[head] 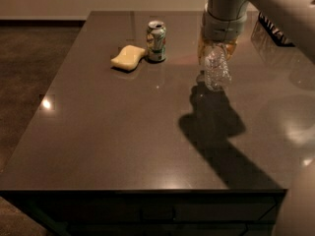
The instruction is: Place water bottle upright
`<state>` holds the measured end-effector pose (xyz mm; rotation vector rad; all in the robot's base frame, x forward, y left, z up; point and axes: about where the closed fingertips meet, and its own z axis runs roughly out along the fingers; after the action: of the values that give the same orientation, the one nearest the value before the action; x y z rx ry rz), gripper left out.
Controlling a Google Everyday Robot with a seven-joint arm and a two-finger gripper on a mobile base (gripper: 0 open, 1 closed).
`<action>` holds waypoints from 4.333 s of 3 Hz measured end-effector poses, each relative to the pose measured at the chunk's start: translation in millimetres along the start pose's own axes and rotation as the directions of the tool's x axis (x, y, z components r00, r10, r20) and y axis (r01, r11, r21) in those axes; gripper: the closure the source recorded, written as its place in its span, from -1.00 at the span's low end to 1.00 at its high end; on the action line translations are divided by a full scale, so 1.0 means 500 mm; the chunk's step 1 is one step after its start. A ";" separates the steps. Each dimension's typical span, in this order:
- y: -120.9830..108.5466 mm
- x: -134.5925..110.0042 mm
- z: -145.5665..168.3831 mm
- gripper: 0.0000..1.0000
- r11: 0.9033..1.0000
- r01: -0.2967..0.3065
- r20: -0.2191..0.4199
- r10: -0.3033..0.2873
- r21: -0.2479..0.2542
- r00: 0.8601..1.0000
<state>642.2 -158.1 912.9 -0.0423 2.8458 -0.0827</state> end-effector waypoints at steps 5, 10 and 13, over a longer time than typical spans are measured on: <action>0.089 -0.007 -0.072 1.00 0.851 0.480 0.539 -0.306 -0.215 0.785; 0.185 0.022 -0.141 1.00 0.799 0.541 0.854 -0.068 -0.263 0.516; 0.212 0.021 -0.110 1.00 0.843 0.467 0.933 0.101 -0.265 0.347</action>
Offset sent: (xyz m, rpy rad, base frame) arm -0.0092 0.0377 0.0273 0.0787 -0.4881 0.4766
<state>614.2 -49.7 956.0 -0.4090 1.5723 0.4970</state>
